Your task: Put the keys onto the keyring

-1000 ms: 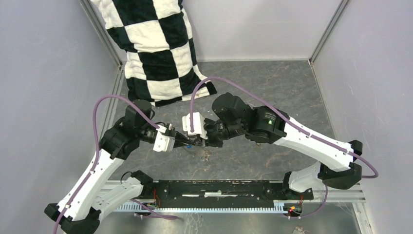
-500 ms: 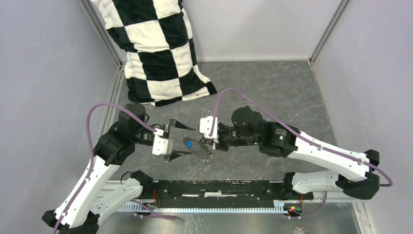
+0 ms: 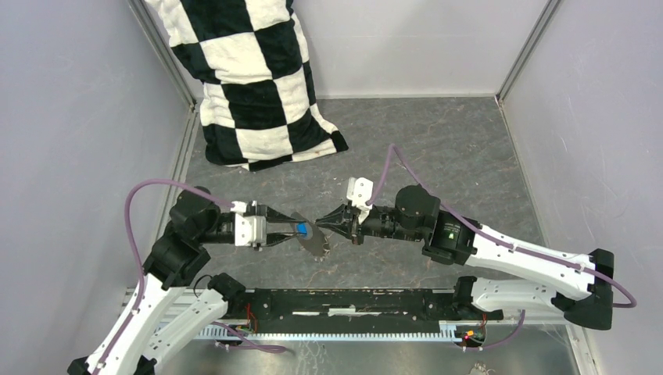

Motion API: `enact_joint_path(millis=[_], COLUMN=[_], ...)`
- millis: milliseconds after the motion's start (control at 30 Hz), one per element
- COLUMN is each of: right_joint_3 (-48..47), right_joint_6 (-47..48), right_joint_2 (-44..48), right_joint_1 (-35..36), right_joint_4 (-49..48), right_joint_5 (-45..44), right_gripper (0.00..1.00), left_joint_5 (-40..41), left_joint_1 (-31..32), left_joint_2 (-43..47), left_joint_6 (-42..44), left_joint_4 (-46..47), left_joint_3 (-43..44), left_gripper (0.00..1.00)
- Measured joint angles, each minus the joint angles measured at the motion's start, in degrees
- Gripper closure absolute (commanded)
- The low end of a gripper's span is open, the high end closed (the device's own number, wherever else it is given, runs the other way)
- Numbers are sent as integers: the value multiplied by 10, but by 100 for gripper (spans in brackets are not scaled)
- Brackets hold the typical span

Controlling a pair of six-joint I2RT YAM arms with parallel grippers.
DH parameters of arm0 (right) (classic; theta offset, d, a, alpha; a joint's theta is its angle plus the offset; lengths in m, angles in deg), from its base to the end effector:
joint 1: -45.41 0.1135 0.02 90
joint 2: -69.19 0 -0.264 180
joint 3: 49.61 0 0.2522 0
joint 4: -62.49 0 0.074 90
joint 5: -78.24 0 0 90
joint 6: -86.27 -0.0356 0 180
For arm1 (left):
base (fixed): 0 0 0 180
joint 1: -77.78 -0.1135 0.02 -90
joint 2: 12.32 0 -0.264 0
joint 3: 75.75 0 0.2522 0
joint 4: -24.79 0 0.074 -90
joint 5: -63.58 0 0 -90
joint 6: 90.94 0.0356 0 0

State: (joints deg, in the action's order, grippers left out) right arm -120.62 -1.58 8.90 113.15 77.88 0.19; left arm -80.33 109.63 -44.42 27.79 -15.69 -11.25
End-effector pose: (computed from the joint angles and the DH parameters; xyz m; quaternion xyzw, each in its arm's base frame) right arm 0.0861 0.2299 0.3808 -0.4767 0.5591 0.4294 0.5251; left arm 0.0726 -0.0790 0.3756 0.5961 0.4314 -0.3581 0.5748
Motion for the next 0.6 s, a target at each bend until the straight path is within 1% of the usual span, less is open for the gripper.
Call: enact_joint_path(millis=[100,200,267,367,467,600], right_joint_3=[36,66,85,100,114,125], right_joint_6=[-29,-50,-61,-73,-84,-95], right_joint_2=[9,20,29,37,42,41], right_joint_1=[0,0,0,0,0,0], right_joint_4=[-54,-100,-127,-161,-197,-223], right_joint_5=[2,4,5,5,5,12], right_gripper=[99,99,99,99,99,99], left_joint_5=[-3,-8,-13,-17,-17,-16], left_joint_1=[0,0,0,0,0,0], left_joint_2=[-17,-32,-41,-47,-51,-56], left_joint_6=[-44,-69,-80,-89,-102,-122], left_joint_4=[7,3,-2,-10,-14,-14], left_joint_3=[-2,-2,-2,-2,-2,-2], left_gripper=[70,69,66,57,56,51])
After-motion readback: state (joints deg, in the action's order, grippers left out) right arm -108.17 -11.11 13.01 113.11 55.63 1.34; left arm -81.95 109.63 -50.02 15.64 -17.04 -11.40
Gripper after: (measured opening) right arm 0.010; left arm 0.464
